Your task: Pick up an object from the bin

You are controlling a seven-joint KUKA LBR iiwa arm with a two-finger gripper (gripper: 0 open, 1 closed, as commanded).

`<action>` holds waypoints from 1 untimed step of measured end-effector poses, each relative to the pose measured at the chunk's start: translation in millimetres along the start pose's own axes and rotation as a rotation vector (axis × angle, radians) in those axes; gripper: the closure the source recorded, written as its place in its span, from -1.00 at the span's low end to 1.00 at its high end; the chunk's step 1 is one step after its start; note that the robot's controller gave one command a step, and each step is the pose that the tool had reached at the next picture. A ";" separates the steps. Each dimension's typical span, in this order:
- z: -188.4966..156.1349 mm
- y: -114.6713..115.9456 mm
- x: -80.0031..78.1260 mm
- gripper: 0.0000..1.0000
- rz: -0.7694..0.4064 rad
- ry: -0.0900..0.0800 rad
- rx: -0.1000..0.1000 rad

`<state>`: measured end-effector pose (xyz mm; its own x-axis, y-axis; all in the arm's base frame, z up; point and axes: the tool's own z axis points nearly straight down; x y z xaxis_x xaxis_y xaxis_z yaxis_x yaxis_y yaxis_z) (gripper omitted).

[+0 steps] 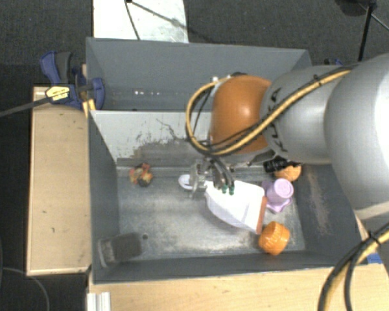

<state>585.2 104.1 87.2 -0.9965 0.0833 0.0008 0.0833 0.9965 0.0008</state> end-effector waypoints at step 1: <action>-10.4 0.0 0.1 1.00 0.001 0.001 0.000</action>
Offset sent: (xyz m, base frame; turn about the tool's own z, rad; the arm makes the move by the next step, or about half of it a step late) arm -0.0003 0.0000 0.0826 0.0000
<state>585.1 104.1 97.7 -0.9964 0.0846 0.0020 0.0846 0.9964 0.0008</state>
